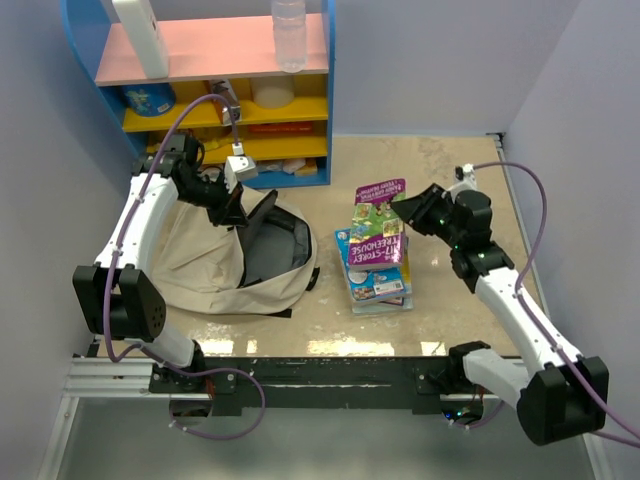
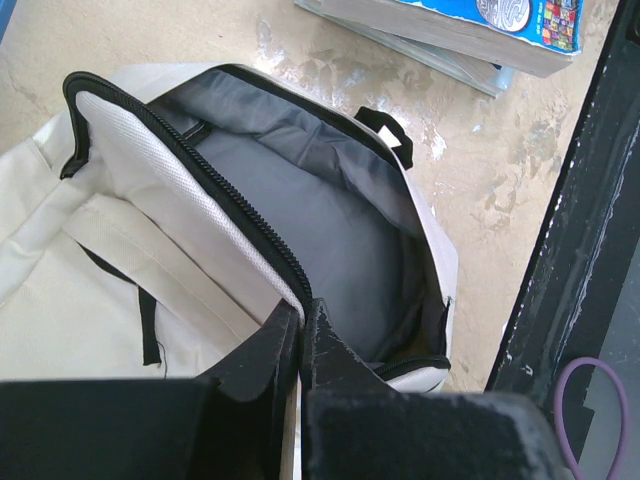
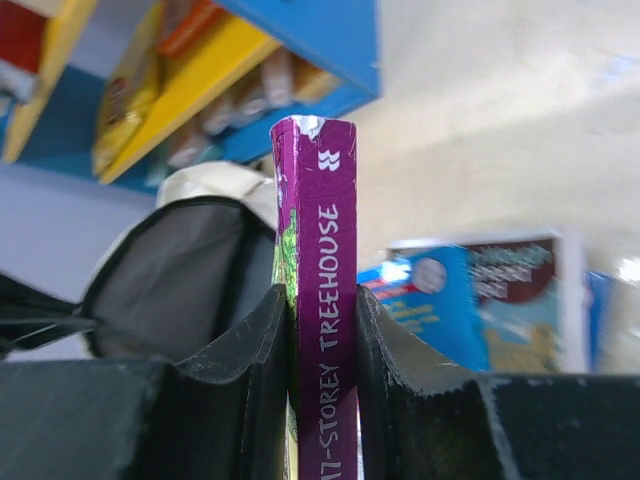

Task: Pack the student bag
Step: Pick up the book from the center of the board, then place the book in the student bag.

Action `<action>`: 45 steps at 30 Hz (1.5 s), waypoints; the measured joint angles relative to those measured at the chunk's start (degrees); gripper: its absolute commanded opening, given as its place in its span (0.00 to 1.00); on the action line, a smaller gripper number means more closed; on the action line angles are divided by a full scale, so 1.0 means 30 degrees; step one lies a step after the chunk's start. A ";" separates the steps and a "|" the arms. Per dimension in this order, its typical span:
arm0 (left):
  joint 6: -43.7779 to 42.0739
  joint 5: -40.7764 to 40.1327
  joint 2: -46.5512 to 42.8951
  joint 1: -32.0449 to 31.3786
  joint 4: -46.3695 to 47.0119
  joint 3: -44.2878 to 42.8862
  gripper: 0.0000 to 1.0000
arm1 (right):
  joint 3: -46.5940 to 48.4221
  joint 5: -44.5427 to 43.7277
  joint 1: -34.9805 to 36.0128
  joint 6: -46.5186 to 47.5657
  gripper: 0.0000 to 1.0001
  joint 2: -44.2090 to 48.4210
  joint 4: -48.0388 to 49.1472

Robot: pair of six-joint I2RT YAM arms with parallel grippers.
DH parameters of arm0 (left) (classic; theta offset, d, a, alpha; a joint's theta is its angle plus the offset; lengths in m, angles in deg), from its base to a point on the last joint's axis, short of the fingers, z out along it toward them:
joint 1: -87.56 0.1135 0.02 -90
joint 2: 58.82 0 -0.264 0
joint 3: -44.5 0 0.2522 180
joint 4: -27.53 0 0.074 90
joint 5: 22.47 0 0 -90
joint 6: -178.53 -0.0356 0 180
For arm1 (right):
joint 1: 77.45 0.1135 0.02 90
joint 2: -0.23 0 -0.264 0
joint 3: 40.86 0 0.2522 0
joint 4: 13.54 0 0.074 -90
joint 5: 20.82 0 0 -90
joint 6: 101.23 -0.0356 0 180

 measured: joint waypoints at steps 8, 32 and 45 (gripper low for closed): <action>-0.0036 0.0036 -0.0051 0.0000 -0.0073 -0.0051 0.00 | 0.1639 0.3738 0.1545 -0.0255 0.00 -0.3585 0.1923; -0.4758 0.1610 -0.4393 0.0000 -0.2477 0.0073 0.00 | 0.8386 0.6455 0.8983 -0.0984 0.00 -1.6225 0.5391; -0.6506 0.2419 -0.5020 0.0007 -0.2703 0.1013 0.00 | 1.2131 0.7570 1.0163 -0.2856 0.00 -2.0108 0.6819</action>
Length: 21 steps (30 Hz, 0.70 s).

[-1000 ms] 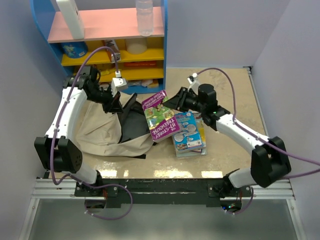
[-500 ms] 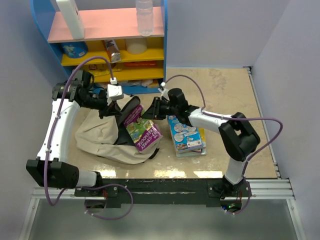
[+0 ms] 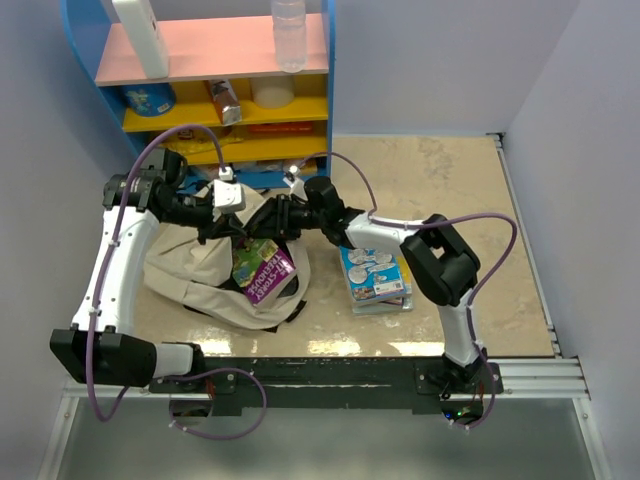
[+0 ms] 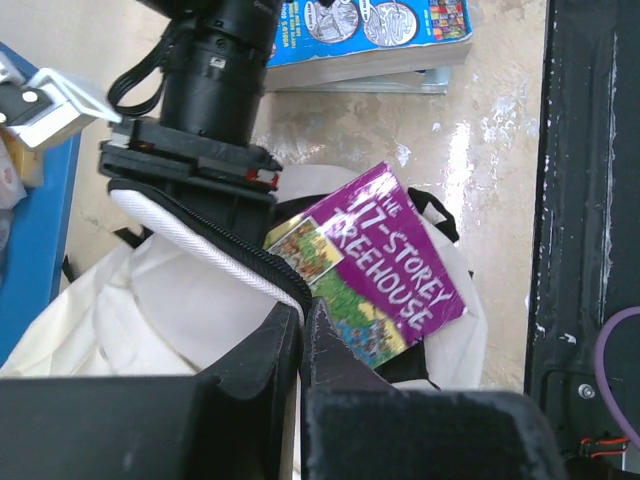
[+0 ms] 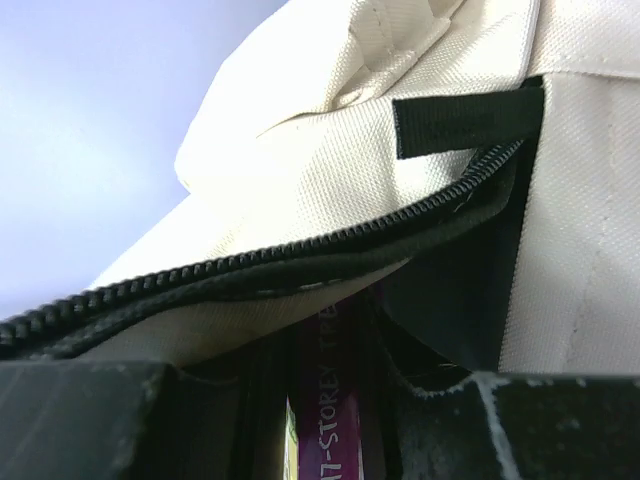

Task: Pack the student bag
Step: Place the book in the student bag.

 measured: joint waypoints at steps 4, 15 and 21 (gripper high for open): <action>-0.0066 -0.0109 -0.0117 0.0000 0.0219 0.0000 0.00 | 0.1457 -0.0401 -0.0044 -0.0954 0.00 -0.0823 0.1115; -0.0364 0.0189 -0.0517 0.0007 0.0772 0.0051 0.00 | -0.0423 -0.4022 -0.0131 -0.4204 0.00 -0.0911 0.5537; -0.0357 0.0481 -0.0168 0.0000 0.0765 0.0051 0.00 | 0.0211 -0.8765 0.1122 -0.3483 0.00 -0.0714 0.2412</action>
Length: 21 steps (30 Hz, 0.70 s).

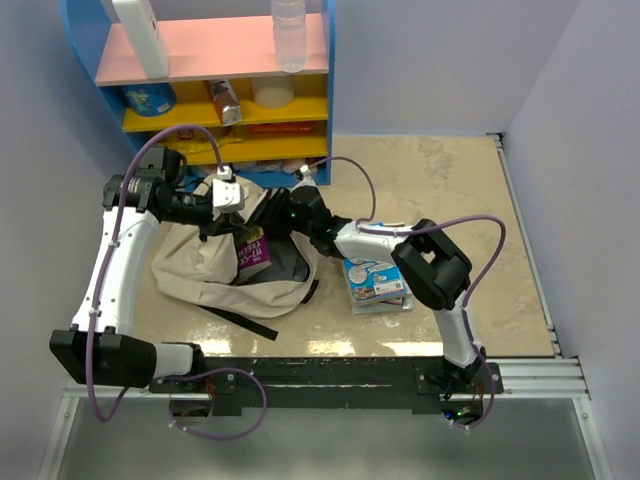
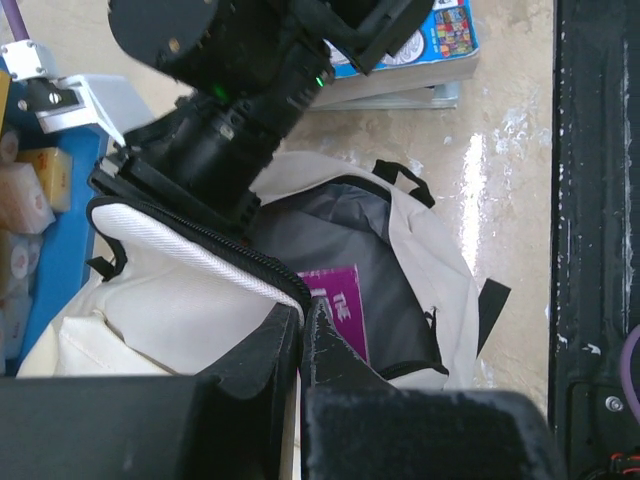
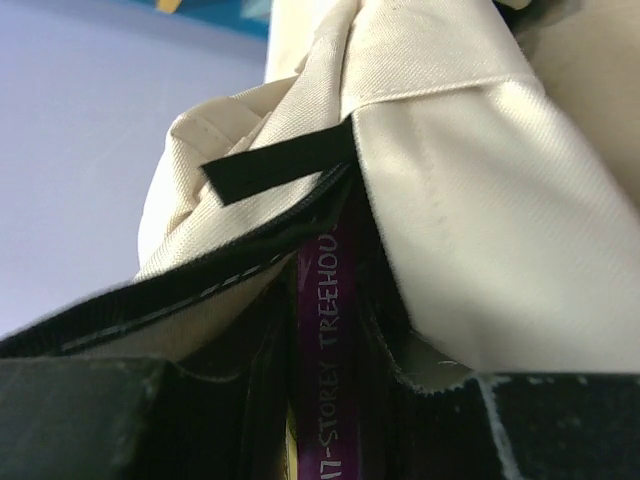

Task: Pack the student bag
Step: Place the book in the student bag.

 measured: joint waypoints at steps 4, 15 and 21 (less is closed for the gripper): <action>0.0007 0.0415 0.0306 0.0000 -0.0117 0.0007 0.00 | 0.0823 -0.3468 0.1406 0.0911 0.00 0.0189 -0.2011; -0.0189 0.0495 0.0401 -0.0007 -0.0262 0.0474 0.00 | 0.2018 -0.4925 0.1741 0.2353 0.99 -0.0029 -0.4881; -0.0219 0.0262 0.0510 -0.0007 -0.0219 0.0517 0.00 | 0.1239 -0.4539 0.1144 0.3752 0.99 0.0867 -0.7475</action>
